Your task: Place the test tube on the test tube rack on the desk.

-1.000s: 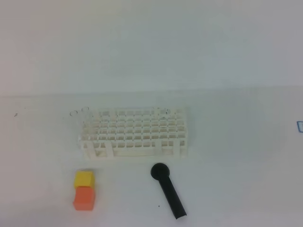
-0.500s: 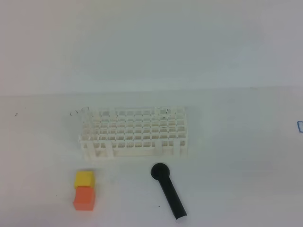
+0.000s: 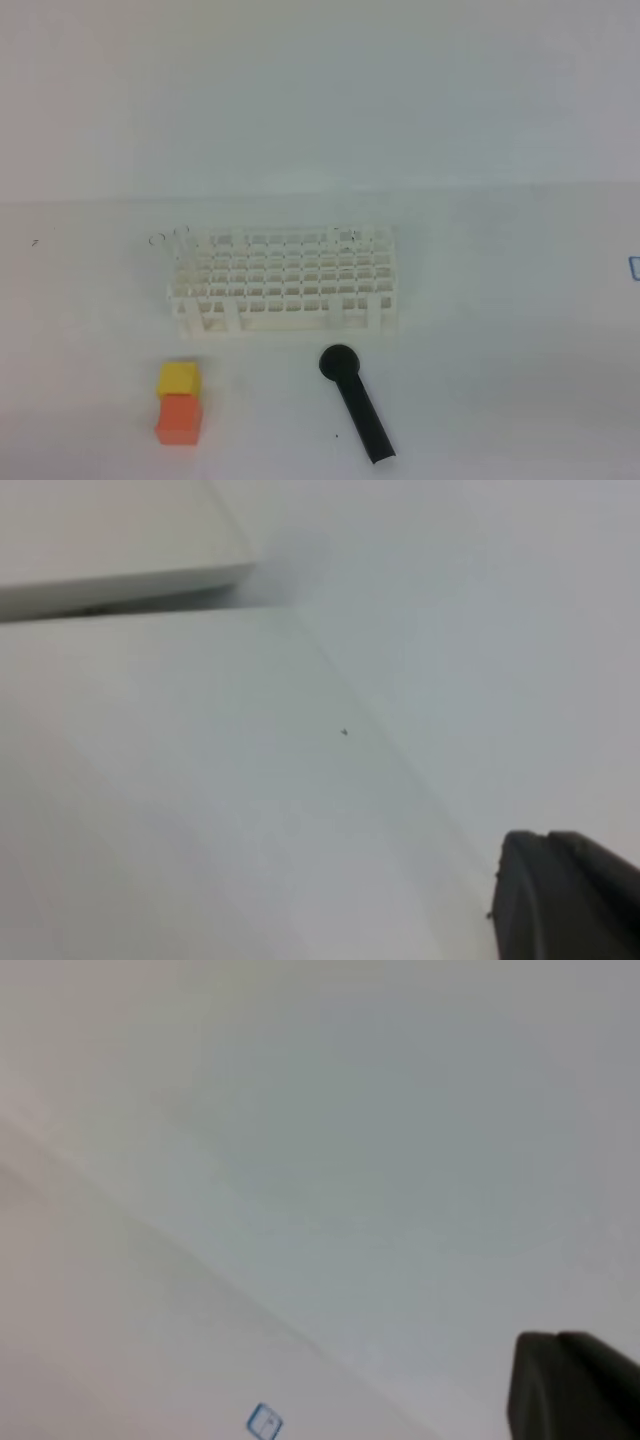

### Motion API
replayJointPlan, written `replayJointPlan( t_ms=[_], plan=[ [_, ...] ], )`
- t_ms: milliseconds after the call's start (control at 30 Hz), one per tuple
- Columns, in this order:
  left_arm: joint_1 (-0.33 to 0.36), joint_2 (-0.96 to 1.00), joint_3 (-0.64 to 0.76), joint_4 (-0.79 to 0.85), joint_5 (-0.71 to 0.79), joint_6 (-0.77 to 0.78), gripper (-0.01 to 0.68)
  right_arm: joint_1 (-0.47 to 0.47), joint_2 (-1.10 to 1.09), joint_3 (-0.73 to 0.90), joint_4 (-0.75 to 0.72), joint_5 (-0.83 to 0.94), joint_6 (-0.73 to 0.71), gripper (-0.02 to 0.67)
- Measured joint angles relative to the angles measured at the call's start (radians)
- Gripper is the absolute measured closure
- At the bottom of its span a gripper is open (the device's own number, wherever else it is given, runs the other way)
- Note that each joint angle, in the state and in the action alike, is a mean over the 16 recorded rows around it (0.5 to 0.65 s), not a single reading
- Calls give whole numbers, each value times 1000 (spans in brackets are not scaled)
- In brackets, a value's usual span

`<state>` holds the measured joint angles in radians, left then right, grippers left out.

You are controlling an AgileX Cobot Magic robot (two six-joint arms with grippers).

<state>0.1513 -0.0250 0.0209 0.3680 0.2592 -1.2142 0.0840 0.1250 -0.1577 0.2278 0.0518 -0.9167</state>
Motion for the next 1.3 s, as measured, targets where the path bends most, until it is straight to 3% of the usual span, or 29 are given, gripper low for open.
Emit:
replayJointPlan(
  t_ms=[267,767,1300],
  plan=[
    [0,0,6,52,-2,-4,674,0,-54,67,1,33,93,650],
    [0,-1,8,62,20,-10,674,25,-132,180,-161,199,705,650],
    [0,3,6,220,22,-11,674,53,-137,186,-265,275,872,650]
  ],
)
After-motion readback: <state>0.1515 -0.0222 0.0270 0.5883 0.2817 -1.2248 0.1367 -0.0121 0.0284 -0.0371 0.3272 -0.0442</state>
